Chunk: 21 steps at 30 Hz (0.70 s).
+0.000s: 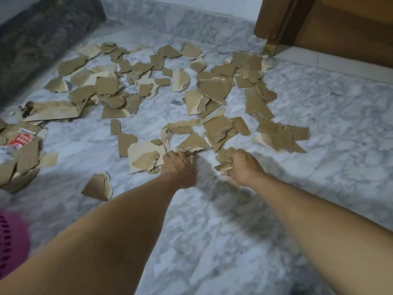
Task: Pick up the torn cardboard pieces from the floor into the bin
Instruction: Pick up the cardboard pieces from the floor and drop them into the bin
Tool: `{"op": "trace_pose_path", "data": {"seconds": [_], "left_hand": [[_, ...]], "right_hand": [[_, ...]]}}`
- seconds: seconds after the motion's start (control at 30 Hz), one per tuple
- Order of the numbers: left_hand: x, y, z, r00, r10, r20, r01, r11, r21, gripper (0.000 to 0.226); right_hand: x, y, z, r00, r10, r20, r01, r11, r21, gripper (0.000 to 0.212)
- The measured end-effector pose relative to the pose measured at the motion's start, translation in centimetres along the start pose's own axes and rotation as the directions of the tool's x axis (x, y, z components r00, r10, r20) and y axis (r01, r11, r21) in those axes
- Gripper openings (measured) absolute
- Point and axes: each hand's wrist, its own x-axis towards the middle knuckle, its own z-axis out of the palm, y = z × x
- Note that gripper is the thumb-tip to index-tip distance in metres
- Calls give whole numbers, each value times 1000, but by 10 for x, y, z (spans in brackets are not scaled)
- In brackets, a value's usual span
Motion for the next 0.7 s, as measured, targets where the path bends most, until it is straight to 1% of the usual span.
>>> {"op": "trace_pose_path", "data": {"seconds": [0.03,0.1,0.17,0.23,0.3,0.4,0.43,0.5,0.57,0.6,0.67,0.7], "left_hand": [[2,0,-2,1000,14,-4,-14,1000,13,61],[6,-3,-6,999,45,-3,-45,999,-5,59],[12,-12,-6,998,61,4,-61,997,-39,56],[22,-23,-3,994,106,31,-104,992,-75,51],[35,-31,4,988,150,47,-147,988,-54,62],[47,-40,4,997,64,29,-59,985,-165,75],[50,-40,2,998,68,11,-65,981,-182,79],[55,-42,-7,995,82,54,-71,979,-192,87],[61,-44,-22,991,77,110,-36,942,-333,84],[64,-43,-30,993,57,107,-4,897,-443,81],[73,-45,-45,997,-72,30,76,809,-583,75],[78,-48,-51,984,-174,-45,114,801,-588,66]], "right_hand": [[9,-1,-4,999,32,-13,-33,999,-42,48],[25,-2,-10,994,106,17,-103,987,-120,54],[35,-7,-9,986,153,71,-143,982,-124,58],[37,-12,-4,983,157,94,-144,981,-130,58],[39,-16,-4,980,181,85,-168,975,-143,60],[51,-22,-17,974,183,132,-161,974,-159,72],[58,-20,-23,971,178,162,-155,977,-145,79],[74,-15,-40,964,157,214,-147,987,-63,94],[93,-11,-66,970,104,221,-92,994,-65,95],[104,-10,-79,972,71,226,-49,994,-100,94],[124,-12,-99,968,11,250,27,989,-146,91],[134,-12,-103,964,-10,265,54,986,-159,89]]}}
